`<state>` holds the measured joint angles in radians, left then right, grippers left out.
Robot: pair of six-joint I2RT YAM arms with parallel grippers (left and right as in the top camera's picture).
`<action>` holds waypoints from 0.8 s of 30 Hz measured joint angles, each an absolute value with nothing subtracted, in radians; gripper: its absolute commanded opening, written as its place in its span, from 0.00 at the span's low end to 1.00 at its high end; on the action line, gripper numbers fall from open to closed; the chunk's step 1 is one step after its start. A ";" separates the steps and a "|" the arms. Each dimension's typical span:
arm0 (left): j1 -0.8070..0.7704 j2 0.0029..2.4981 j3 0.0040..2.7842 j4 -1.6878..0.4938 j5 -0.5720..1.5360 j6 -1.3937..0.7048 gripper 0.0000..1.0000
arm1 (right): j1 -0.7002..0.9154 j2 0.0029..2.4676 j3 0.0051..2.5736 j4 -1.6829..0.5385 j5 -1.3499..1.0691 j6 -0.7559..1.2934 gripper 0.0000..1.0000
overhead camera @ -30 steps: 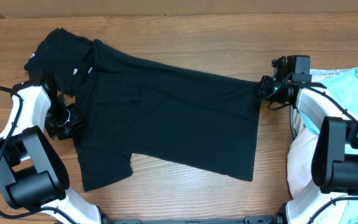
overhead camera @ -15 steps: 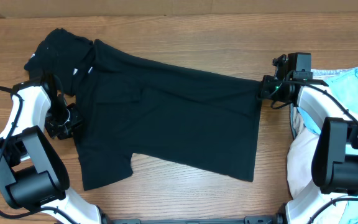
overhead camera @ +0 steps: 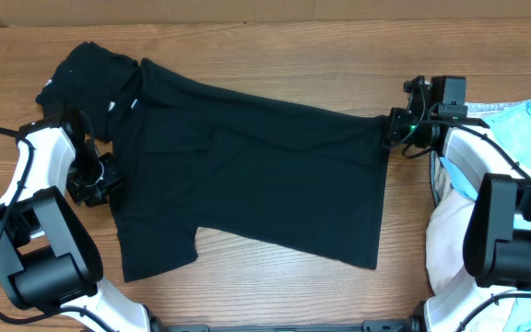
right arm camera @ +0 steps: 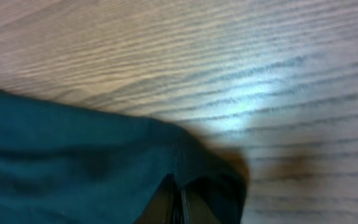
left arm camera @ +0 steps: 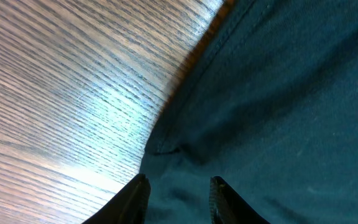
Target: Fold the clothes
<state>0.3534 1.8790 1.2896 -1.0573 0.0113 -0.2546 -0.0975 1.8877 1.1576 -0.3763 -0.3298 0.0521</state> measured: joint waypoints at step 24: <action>0.353 1.879 1.290 -1.045 0.011 -0.253 0.40 | -0.202 1.850 1.199 -0.450 -0.455 0.052 0.09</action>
